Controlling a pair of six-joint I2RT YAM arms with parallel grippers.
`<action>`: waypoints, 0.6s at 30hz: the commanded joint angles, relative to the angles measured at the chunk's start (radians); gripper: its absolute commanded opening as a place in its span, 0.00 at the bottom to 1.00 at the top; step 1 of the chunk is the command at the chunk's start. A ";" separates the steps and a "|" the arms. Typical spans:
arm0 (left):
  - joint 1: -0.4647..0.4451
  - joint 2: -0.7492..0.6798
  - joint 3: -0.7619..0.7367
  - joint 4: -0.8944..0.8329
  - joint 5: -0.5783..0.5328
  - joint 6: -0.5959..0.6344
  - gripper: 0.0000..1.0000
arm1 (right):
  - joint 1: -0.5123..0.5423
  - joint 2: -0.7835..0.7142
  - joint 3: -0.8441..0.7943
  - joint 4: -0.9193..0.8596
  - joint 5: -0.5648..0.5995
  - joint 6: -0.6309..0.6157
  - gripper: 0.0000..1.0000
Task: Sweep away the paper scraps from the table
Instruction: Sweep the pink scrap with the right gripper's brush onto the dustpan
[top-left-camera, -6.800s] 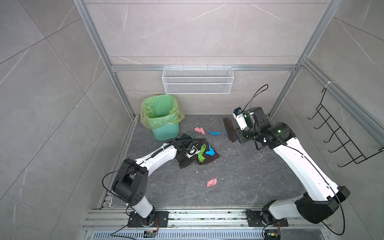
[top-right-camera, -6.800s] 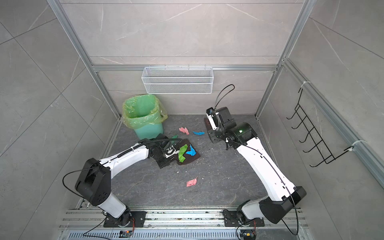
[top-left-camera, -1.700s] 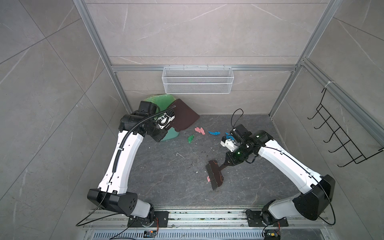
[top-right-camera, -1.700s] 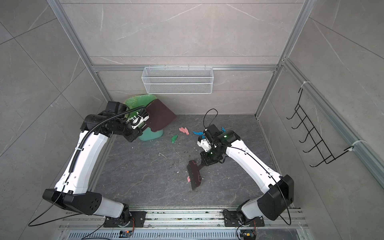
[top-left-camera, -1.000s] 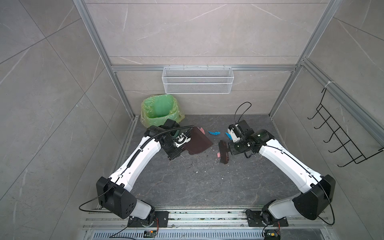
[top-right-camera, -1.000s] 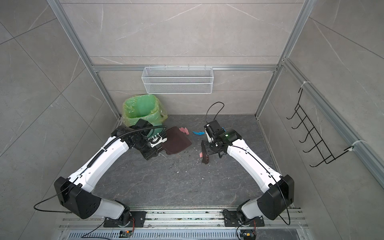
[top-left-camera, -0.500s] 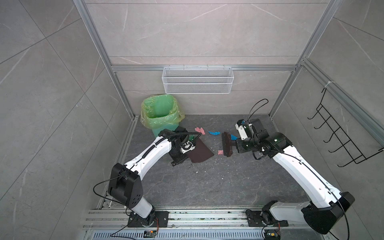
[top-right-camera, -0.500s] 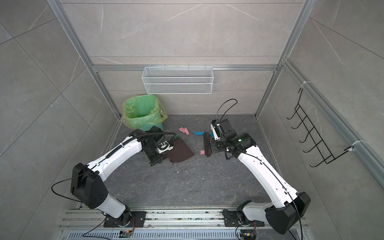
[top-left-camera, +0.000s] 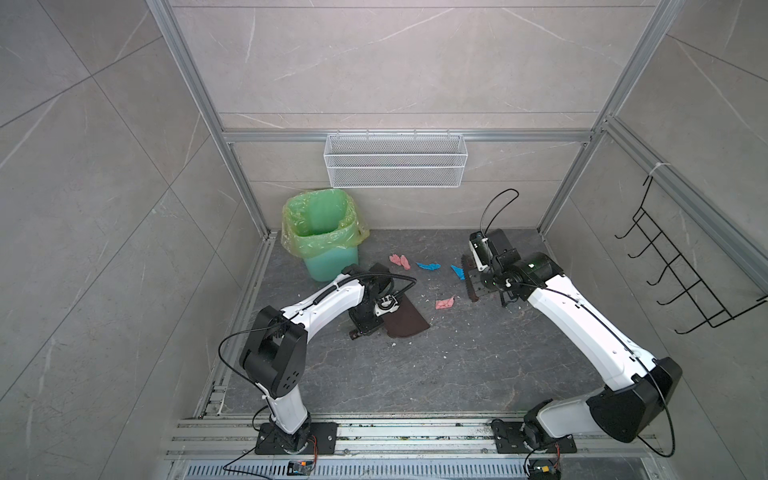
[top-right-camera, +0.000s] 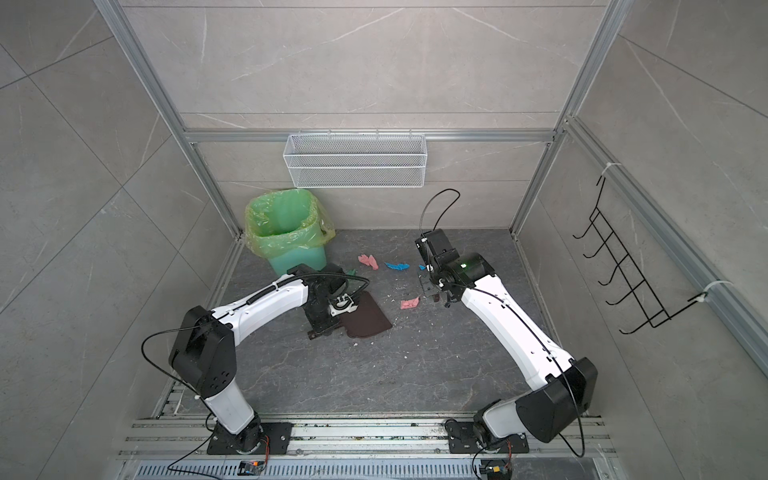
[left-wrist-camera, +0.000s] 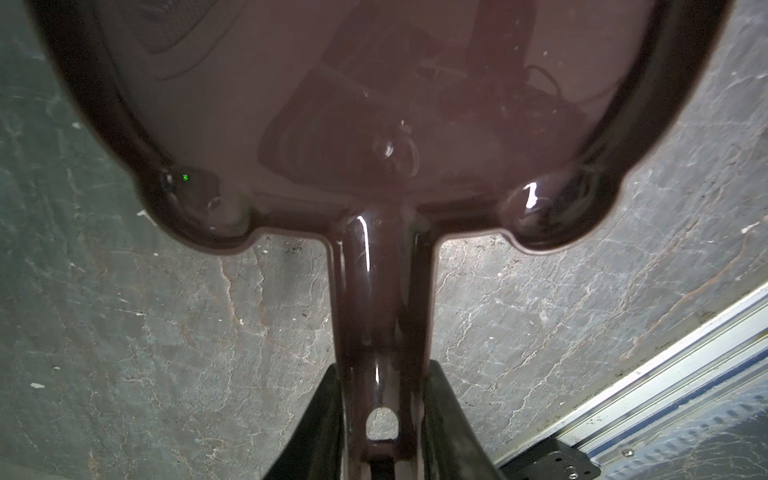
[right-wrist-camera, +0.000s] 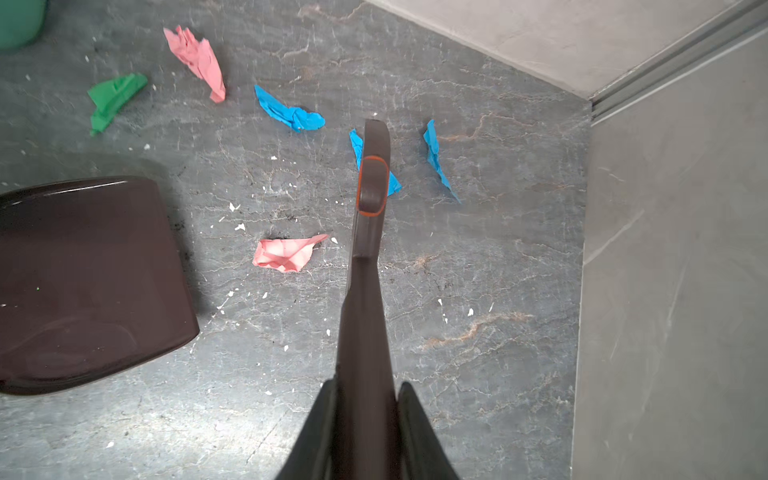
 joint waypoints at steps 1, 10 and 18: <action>-0.011 0.011 0.008 -0.002 -0.022 -0.019 0.00 | -0.001 0.035 0.037 -0.020 -0.019 -0.045 0.00; -0.040 0.071 0.019 0.001 -0.054 -0.023 0.00 | -0.001 0.099 0.035 0.023 -0.146 -0.079 0.00; -0.046 0.094 0.003 0.006 -0.058 -0.029 0.00 | 0.000 0.150 0.060 -0.044 -0.295 -0.126 0.00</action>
